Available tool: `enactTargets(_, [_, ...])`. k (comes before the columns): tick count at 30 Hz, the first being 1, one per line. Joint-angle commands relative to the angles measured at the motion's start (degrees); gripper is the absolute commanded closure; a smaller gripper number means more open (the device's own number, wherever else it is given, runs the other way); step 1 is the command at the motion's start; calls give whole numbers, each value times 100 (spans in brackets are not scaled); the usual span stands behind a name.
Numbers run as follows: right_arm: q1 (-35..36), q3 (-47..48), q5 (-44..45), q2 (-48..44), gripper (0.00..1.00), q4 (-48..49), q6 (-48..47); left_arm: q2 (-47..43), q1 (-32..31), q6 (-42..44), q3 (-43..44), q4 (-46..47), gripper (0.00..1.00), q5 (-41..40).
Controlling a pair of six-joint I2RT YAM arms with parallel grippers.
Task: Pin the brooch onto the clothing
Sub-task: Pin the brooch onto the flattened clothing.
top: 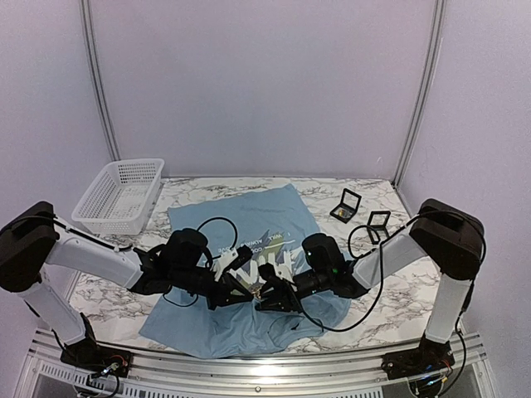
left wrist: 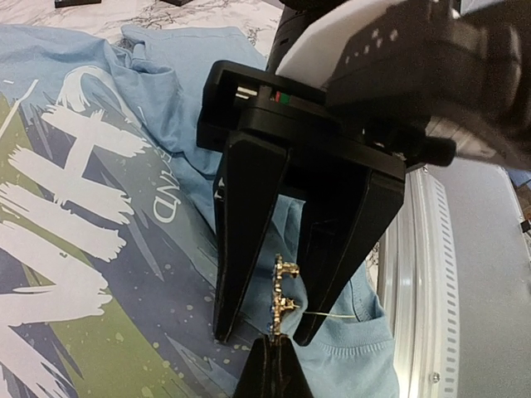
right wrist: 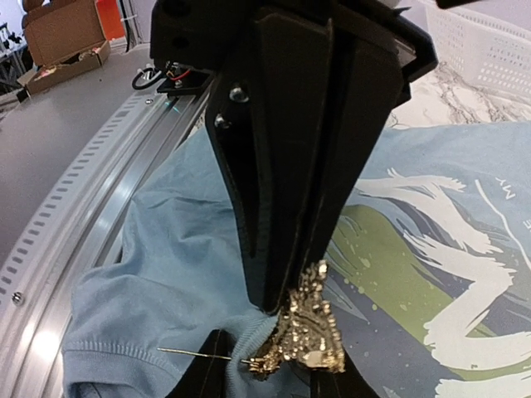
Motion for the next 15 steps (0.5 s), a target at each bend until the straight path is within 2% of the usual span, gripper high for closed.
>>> enactTargets(1, [-62, 274, -573, 81, 70, 525, 721, -190, -32, 128, -121, 288, 100, -50])
enactTargets(6, [-154, 278, -656, 196, 69, 1066, 1533, -250, -30, 147, -246, 500, 100, -104])
enactTargets(15, [-400, 278, -918, 520, 82, 1852, 2601, -360, -45, 145, -474, 840, 100, -112])
